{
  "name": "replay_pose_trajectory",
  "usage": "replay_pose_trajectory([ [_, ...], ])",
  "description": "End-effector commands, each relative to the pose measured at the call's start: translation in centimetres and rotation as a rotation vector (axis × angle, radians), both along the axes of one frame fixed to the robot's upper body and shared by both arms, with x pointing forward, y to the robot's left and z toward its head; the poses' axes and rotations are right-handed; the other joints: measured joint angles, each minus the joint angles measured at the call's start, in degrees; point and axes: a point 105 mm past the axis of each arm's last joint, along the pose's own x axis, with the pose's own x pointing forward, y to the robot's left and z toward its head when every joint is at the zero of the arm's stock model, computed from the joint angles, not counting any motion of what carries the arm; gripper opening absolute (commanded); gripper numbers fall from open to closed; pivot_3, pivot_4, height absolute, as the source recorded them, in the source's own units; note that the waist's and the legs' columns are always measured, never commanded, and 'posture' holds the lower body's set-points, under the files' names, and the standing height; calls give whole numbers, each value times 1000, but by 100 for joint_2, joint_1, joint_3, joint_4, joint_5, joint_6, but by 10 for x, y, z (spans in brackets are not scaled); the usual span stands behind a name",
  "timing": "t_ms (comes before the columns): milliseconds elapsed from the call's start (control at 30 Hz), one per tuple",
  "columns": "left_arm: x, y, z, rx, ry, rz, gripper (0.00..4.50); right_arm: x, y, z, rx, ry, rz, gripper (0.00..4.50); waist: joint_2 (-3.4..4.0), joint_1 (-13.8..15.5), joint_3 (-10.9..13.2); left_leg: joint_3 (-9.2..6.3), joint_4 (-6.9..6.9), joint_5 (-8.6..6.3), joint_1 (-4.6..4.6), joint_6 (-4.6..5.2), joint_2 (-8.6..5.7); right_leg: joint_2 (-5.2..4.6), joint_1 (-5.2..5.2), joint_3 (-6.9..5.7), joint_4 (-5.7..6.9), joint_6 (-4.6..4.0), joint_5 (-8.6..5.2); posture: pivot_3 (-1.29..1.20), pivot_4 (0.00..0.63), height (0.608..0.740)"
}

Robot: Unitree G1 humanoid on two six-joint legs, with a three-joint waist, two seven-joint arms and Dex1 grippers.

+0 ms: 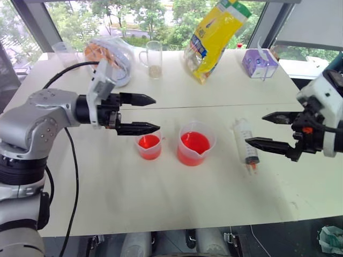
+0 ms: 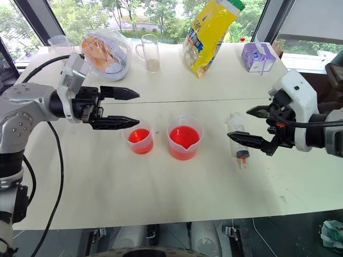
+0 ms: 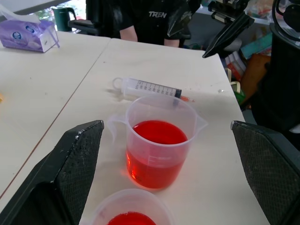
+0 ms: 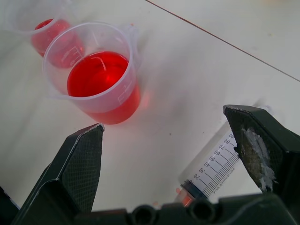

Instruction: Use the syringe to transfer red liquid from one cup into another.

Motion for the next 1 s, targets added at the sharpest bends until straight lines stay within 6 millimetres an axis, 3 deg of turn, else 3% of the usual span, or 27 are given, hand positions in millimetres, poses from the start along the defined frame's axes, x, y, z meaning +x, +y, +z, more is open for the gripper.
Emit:
replay_pose_trajectory([
  [33, -3, -3, 13, -26, -59, -14, 4500, -1, -6, 12, -15, -47, -18, 4446, 0, 2, 0, 0, 0, 0, 0, 0, 0, 0, 0, 0, 0, 0, 0, 0, 150, 740],
  [300, -5, -8, 14, -44, -59, -47, 4500, -5, -14, 6, -26, -14, -61, 4446, 0, 10, 0, 1, 1, 0, 0, 0, 0, 1, 0, 0, 1, 0, 0, 0, 150, 740],
  [467, -3, -8, 14, -55, -60, -48, 4500, 3, -28, 1, -42, 3, -152, 4446, 0, 8, 0, 0, 1, 0, 1, 0, 0, 1, 0, 0, 2, 0, 0, 0, 150, 740],
  [600, -3, -14, 9, -71, -49, -68, 4500, 18, -50, 6, -26, 20, -288, 4446, 0, 2, 0, 3, 3, 0, 1, -1, -1, 0, 1, 1, 2, 0, 0, 0, 150, 740],
  [733, 0, -19, 6, -76, -43, -88, 4500, 35, -64, -6, 6, 134, -395, 4446, 0, -25, 0, 2, 5, 0, 2, -1, -1, 1, 1, 2, 1, -2, 0, 0, 150, 740],
  [1000, 4, -24, 5, -89, -72, -95, 4500, 81, -59, -39, 127, 362, -531, 4446, 3, -29, 0, 8, 3, 1, -1, -1, -3, 8, -8, 12, 5, -4, 2, 0, 150, 740],
])
